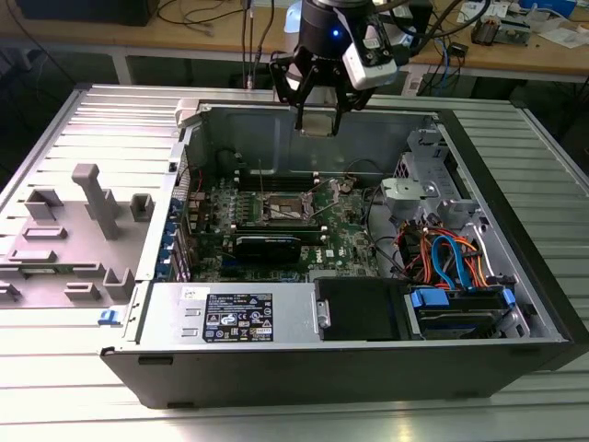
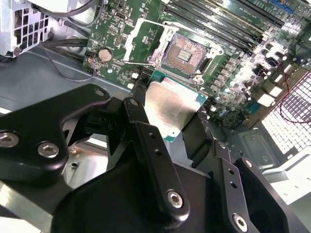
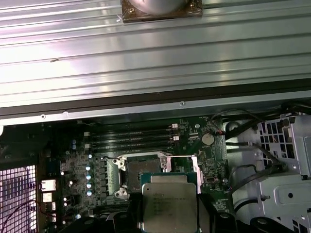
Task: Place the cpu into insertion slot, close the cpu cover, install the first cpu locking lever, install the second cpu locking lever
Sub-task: 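Place the cpu into insertion slot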
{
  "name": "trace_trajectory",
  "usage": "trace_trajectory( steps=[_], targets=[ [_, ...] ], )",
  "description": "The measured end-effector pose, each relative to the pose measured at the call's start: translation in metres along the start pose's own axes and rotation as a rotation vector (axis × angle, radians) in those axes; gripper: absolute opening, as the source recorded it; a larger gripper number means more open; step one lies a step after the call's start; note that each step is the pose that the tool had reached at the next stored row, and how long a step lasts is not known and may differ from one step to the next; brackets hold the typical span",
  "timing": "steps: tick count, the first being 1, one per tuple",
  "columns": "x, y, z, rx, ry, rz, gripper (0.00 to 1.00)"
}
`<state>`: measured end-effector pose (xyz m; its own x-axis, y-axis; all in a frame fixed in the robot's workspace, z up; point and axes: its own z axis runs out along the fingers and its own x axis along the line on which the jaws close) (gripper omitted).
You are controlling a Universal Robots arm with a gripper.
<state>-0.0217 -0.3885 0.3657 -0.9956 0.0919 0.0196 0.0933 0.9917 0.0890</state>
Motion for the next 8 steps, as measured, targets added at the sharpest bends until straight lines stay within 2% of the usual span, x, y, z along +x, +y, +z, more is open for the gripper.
trace_trajectory(
  steps=[8],
  targets=[
    [-0.0003,-0.0026,-0.0001,-0.0002,-0.0003,0.003,0.54]
  ],
)
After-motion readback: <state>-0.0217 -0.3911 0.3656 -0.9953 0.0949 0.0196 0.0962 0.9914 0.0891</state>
